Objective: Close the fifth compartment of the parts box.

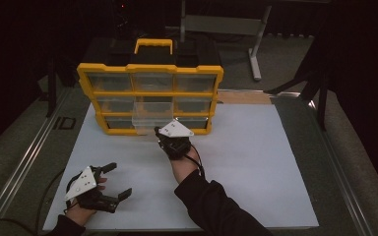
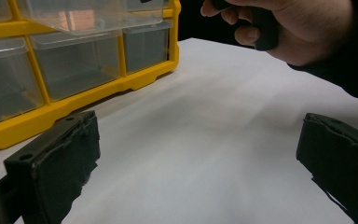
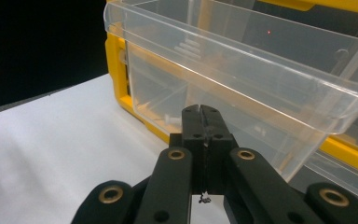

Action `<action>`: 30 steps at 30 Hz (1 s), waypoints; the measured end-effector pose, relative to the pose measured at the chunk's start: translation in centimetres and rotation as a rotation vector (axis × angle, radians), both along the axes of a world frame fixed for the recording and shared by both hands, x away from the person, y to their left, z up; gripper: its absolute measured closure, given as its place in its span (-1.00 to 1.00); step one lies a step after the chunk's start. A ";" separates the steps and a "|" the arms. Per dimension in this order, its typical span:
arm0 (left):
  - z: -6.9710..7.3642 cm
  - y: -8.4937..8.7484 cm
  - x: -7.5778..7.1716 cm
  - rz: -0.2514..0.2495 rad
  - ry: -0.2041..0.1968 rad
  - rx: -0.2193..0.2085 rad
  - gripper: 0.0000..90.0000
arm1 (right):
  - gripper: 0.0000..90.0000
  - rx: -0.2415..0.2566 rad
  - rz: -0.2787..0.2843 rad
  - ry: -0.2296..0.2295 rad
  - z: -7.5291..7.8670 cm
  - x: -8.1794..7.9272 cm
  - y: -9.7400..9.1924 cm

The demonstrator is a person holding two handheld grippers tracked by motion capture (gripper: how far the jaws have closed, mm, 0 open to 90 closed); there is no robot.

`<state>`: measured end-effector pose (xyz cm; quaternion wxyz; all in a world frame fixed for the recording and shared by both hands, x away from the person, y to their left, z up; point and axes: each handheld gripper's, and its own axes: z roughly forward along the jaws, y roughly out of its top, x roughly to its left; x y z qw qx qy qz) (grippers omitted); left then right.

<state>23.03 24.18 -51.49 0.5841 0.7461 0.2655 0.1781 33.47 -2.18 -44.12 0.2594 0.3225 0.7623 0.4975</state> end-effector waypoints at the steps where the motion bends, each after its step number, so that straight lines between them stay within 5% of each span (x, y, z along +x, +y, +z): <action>1: 0.0 0.0 0.0 -0.001 0.000 0.001 -1.00 | 1.00 0.001 -0.001 0.001 0.0 0.0 0.0; 30: 0.0 -0.1 0.0 -0.005 0.000 -0.001 -1.00 | 1.00 -0.018 -0.030 0.014 0.8 3.2 0.4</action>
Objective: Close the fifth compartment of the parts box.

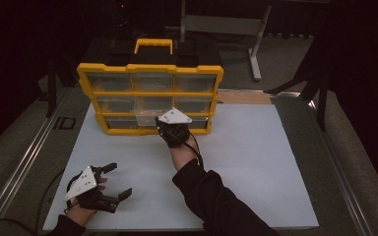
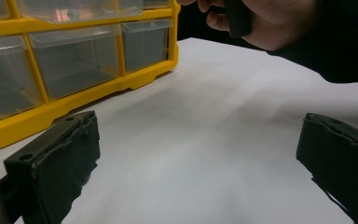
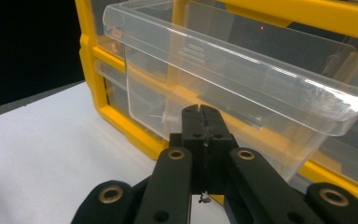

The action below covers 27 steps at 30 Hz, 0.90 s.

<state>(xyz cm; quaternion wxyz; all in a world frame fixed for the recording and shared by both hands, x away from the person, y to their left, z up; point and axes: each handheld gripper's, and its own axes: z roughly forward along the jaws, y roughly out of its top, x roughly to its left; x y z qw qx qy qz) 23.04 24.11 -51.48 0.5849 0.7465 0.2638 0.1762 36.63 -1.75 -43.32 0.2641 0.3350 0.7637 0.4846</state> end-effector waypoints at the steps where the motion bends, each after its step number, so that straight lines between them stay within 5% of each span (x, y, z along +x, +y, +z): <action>1: 0.0 0.0 0.0 0.000 0.000 -0.001 -1.00 | 1.00 0.000 -0.002 0.002 0.0 0.2 0.0; 27: 0.0 0.0 0.0 -0.003 -0.001 -0.002 -1.00 | 1.00 -0.035 -0.021 0.004 0.0 2.5 0.5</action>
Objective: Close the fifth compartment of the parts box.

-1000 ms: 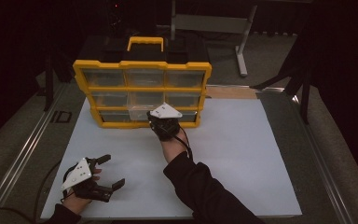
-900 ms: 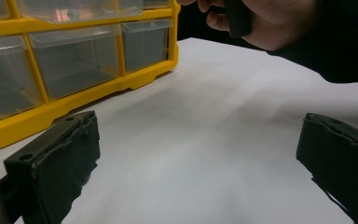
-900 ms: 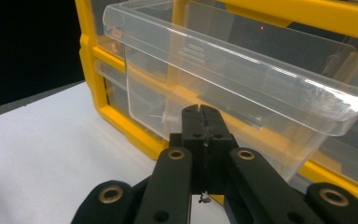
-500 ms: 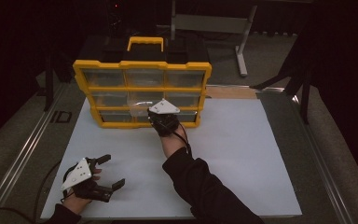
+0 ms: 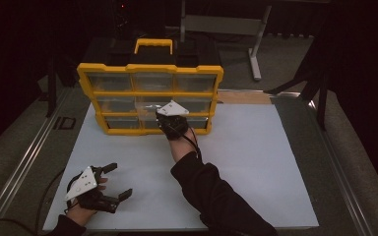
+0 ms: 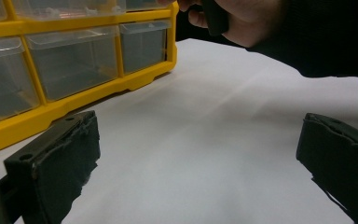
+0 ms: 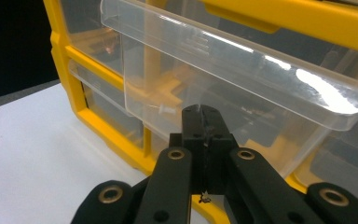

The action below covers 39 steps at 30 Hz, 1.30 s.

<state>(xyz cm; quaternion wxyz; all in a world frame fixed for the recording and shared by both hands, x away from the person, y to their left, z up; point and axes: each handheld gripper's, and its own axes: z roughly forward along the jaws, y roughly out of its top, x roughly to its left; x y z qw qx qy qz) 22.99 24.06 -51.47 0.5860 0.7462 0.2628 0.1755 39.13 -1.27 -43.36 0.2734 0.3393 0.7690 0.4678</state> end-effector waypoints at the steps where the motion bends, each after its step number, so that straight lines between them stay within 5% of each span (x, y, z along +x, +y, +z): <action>1: 0.0 0.0 0.0 0.000 0.000 -0.001 -1.00 | 1.00 -0.002 -0.001 -0.002 0.0 0.1 0.0; 39: -0.1 0.1 -0.1 0.000 0.007 0.001 -1.00 | 1.00 -0.009 -0.032 0.007 -0.5 2.2 0.5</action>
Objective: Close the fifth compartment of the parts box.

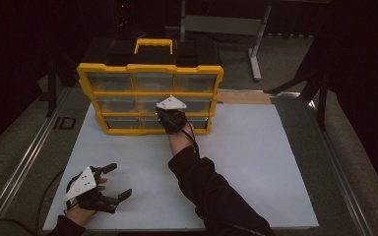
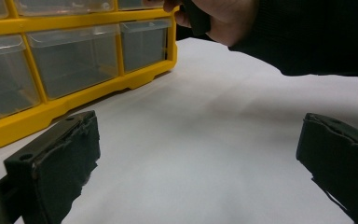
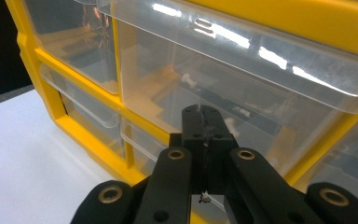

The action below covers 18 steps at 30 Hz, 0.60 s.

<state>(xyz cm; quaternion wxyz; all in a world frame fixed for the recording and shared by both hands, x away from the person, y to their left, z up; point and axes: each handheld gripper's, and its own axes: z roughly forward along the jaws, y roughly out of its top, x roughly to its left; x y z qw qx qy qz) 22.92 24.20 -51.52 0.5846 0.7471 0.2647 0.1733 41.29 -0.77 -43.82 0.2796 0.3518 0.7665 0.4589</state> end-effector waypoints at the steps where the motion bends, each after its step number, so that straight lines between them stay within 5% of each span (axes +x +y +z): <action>1: 0.0 0.0 0.0 0.000 -0.001 0.001 -1.00 | 1.00 -0.002 -0.001 -0.001 0.0 0.0 0.0; 18: 0.0 0.0 0.0 0.000 0.001 0.003 -1.00 | 0.99 0.021 0.006 0.004 0.2 0.0 -0.2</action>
